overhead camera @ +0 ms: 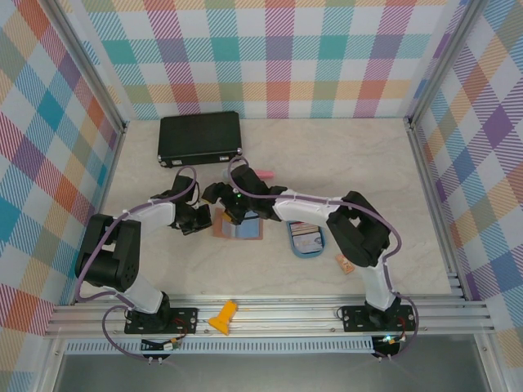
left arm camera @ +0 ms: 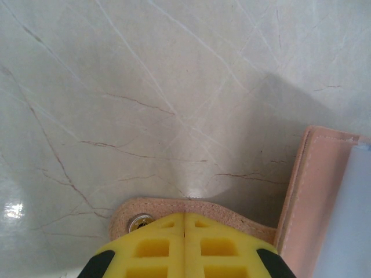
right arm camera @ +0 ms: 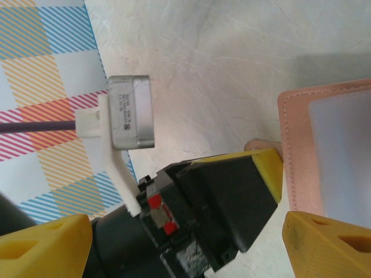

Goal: Put the credit cards into the card holder

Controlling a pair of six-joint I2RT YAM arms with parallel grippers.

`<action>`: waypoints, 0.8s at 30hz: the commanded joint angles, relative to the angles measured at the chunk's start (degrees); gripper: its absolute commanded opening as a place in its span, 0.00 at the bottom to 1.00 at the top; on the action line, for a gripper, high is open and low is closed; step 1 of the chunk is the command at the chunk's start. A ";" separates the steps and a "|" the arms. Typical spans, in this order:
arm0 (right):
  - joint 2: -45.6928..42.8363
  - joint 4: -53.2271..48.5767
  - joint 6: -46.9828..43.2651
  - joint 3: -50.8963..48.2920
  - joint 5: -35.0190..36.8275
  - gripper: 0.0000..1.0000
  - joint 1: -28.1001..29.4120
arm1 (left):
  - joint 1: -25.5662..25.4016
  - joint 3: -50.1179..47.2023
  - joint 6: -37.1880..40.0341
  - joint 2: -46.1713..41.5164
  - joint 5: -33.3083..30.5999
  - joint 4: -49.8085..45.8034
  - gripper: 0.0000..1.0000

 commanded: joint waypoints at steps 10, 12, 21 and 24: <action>-10.42 -18.60 -14.49 -1.94 5.79 0.88 -4.26 | 0.21 -0.50 -0.19 -1.22 -0.48 -4.95 0.00; -11.36 -21.35 -18.29 -1.70 4.96 0.89 -5.65 | -0.24 -0.35 -0.26 -2.60 -0.47 -5.66 0.00; -18.02 -26.33 -33.27 -4.39 0.34 0.88 -12.41 | -0.44 -0.54 -1.10 -6.81 -1.09 -9.03 0.17; -20.25 -27.45 -37.61 -5.74 -0.51 0.88 -14.00 | -0.44 0.38 -1.10 -9.01 -3.45 -11.31 0.34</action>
